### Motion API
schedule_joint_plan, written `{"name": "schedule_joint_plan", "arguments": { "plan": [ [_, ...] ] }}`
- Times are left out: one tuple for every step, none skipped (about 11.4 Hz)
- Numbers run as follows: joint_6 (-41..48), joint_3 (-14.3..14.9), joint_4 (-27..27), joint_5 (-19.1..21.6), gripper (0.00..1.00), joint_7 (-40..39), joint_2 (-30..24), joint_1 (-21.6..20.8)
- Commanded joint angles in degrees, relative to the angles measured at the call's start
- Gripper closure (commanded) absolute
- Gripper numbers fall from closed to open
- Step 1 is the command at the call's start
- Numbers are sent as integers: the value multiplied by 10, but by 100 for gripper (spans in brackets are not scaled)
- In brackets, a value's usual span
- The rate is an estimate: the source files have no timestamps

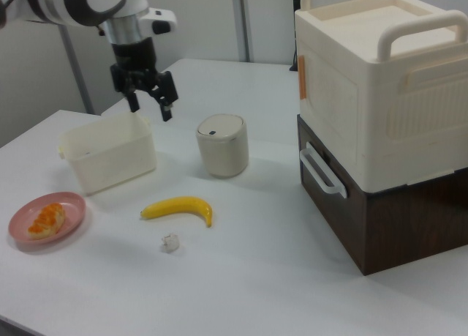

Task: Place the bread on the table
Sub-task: 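Move the gripper over the bread roll on the pink plate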

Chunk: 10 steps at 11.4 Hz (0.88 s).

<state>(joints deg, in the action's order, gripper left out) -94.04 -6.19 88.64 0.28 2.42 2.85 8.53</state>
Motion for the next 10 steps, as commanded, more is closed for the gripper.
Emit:
{"name": "schedule_joint_plan", "arguments": {
  "plan": [
    [-25, -65, 38, 2, 0, 0, -4, -1],
    [-28, -78, 47, 2, 0, 1, -3, -2],
    [-29, -100, 57, 2, 0, 3, -3, -1],
    [-29, -119, 67, 2, 0, 4, -3, -1],
    [-29, -140, 79, 2, 0, 4, -2, 0],
    [-30, -159, 91, 3, 0, 5, -3, 0],
    [-46, -179, 111, 3, 0, 12, -6, -1],
    [-84, -198, 144, 3, 0, 31, -13, -2],
    [-116, -212, 184, 3, 0, 43, -31, -3],
    [-133, -219, 213, 3, 0, 45, -45, -7]
  ]
}}
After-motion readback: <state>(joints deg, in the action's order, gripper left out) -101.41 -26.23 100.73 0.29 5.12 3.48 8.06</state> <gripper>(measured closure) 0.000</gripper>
